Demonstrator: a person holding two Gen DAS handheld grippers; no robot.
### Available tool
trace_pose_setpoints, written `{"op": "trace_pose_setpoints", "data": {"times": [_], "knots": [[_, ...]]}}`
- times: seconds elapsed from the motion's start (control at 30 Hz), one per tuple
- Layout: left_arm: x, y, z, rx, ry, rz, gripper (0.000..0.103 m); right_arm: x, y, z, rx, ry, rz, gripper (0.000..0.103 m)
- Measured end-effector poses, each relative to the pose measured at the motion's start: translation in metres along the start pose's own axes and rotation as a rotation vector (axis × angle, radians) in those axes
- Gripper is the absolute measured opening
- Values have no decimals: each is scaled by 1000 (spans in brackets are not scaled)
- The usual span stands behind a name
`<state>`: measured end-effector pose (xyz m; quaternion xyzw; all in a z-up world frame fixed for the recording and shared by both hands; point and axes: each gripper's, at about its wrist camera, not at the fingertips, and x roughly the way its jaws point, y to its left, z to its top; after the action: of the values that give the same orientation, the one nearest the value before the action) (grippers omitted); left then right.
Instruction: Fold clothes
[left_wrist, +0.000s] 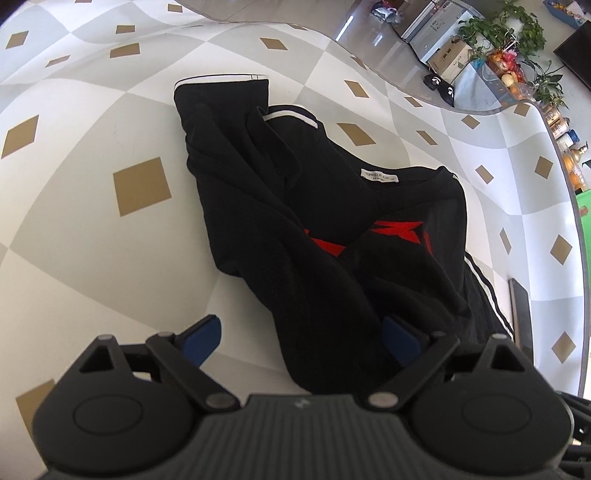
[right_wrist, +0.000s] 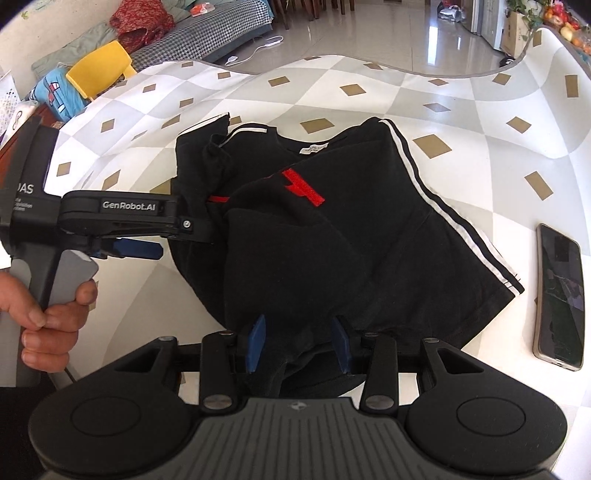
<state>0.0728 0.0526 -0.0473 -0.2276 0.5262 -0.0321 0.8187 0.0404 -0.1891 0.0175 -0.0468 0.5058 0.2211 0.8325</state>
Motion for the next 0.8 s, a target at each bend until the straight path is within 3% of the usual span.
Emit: {"op": "trace_pose_setpoints", "data": {"times": [0.27, 0.5, 0.67, 0.8], "knots": [[16, -11, -10, -17, 19, -27, 95, 19, 15, -11, -56, 81, 8, 39], [22, -21, -12, 7, -5, -29, 95, 27, 15, -9, -44, 82, 28, 39], [22, -24, -13, 13, -20, -38, 75, 20, 14, -5, -33, 84, 59, 40], [21, -21, -12, -9, -27, -44, 65, 18, 21, -8, -67, 97, 91, 41]]}}
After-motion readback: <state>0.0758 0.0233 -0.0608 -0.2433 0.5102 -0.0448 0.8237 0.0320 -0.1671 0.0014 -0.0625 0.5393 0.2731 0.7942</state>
